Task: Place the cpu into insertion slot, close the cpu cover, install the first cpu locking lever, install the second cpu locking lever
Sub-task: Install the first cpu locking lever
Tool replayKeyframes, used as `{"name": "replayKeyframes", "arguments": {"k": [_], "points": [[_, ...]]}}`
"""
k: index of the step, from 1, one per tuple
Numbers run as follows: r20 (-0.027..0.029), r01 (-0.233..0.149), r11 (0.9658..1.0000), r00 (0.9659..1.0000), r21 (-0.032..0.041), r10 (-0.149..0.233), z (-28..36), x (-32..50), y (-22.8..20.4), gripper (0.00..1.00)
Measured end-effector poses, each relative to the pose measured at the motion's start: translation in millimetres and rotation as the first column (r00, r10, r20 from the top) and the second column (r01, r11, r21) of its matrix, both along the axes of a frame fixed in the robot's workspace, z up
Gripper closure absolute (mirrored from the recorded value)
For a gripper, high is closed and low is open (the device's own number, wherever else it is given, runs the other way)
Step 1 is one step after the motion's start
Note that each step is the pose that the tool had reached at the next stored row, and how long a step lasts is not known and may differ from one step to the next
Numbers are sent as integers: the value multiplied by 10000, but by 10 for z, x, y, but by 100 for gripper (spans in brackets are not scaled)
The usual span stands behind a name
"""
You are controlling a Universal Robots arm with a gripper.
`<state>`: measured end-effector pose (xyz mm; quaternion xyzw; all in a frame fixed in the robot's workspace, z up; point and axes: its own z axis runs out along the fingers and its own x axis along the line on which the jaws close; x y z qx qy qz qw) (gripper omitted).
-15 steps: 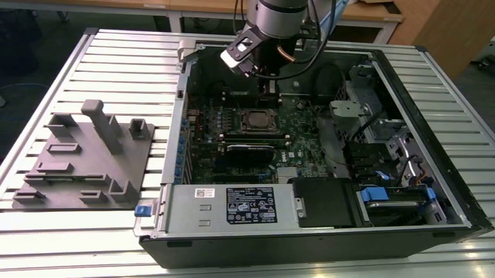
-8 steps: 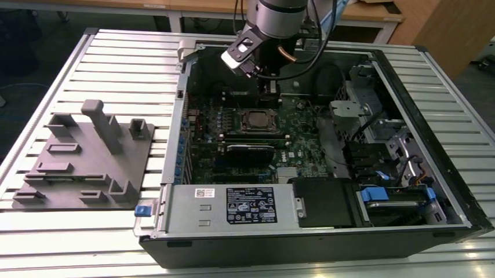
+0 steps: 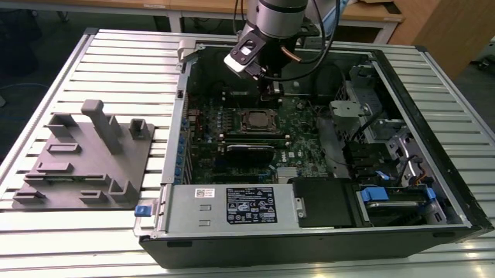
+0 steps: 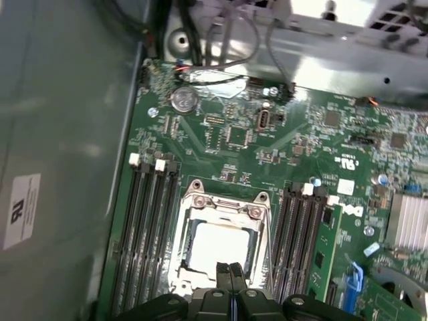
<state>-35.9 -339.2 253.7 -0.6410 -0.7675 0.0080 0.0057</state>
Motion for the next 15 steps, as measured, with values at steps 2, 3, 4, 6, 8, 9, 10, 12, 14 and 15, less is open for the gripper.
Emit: {"name": "replayKeyframes", "arguments": {"k": [2,3,4,6,8,9,10,12,14,15], "points": [[0,-326,9995,9995,-1,326,0,0,0,89],[0,-479,9989,9989,-1,479,0,0,0,89],[0,-629,9980,9980,-1,629,0,0,0,89],[0,-907,9959,9959,0,907,0,-1,0,89],[0,-1128,9936,9936,-1,1128,0,-1,0,89],[0,-1198,9928,9928,-1,1198,0,-1,0,89],[0,-1217,9926,9926,-1,1217,0,-1,0,89],[0,-1220,9925,9925,-1,1220,0,-1,0,89],[0,-1222,9925,9925,-1,1222,0,-1,0,89],[0,-1223,9925,9925,-1,1223,0,-1,0,89]]}}
